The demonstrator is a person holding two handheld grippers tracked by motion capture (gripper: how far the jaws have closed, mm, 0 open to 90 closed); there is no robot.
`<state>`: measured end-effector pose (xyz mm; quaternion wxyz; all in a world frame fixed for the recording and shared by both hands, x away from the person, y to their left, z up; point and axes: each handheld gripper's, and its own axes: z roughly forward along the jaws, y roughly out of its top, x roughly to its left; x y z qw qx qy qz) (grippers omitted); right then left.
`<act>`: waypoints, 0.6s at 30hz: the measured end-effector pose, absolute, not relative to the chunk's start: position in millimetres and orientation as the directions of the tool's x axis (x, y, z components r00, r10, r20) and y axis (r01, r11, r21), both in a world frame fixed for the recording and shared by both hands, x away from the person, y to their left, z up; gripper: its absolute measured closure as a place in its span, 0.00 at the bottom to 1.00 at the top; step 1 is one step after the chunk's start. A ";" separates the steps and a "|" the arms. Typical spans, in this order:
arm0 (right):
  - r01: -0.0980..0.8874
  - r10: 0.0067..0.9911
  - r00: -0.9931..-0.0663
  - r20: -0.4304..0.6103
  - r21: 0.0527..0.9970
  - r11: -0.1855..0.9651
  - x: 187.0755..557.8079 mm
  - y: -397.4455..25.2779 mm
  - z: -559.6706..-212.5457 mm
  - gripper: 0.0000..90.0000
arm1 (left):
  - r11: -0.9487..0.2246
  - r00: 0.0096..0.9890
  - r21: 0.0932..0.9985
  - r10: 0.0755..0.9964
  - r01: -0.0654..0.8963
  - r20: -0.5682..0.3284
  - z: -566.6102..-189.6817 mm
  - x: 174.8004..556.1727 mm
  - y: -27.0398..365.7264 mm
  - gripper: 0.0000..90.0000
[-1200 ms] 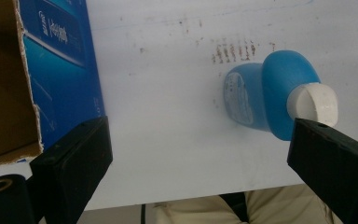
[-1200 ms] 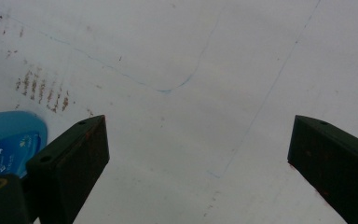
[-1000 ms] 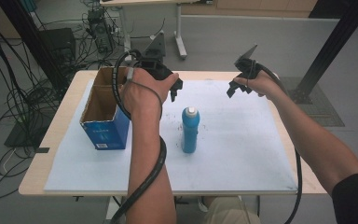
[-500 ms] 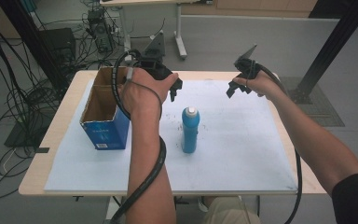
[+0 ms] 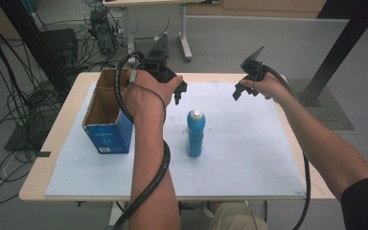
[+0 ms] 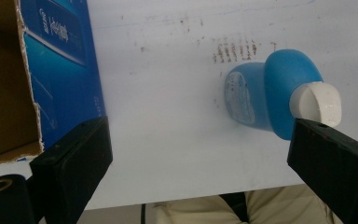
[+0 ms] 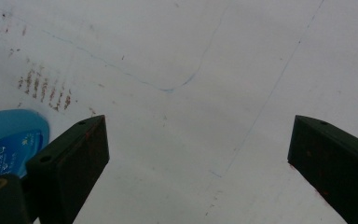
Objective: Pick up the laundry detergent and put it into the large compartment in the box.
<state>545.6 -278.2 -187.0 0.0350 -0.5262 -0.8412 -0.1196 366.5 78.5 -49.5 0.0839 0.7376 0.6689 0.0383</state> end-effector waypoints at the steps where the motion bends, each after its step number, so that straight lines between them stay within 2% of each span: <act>1: 0.894 0.877 -0.443 0.185 0.165 0.417 545.5 -278.3 -186.9 0.06 | -0.091 0.102 0.173 0.993 0.981 -0.054 -49.4 366.7 78.4 0.08; 18: 0.893 0.876 -0.444 0.185 0.168 0.417 544.6 -277.9 -186.0 0.06 | -0.091 0.102 0.175 0.993 0.980 -0.053 -49.9 366.0 78.5 0.08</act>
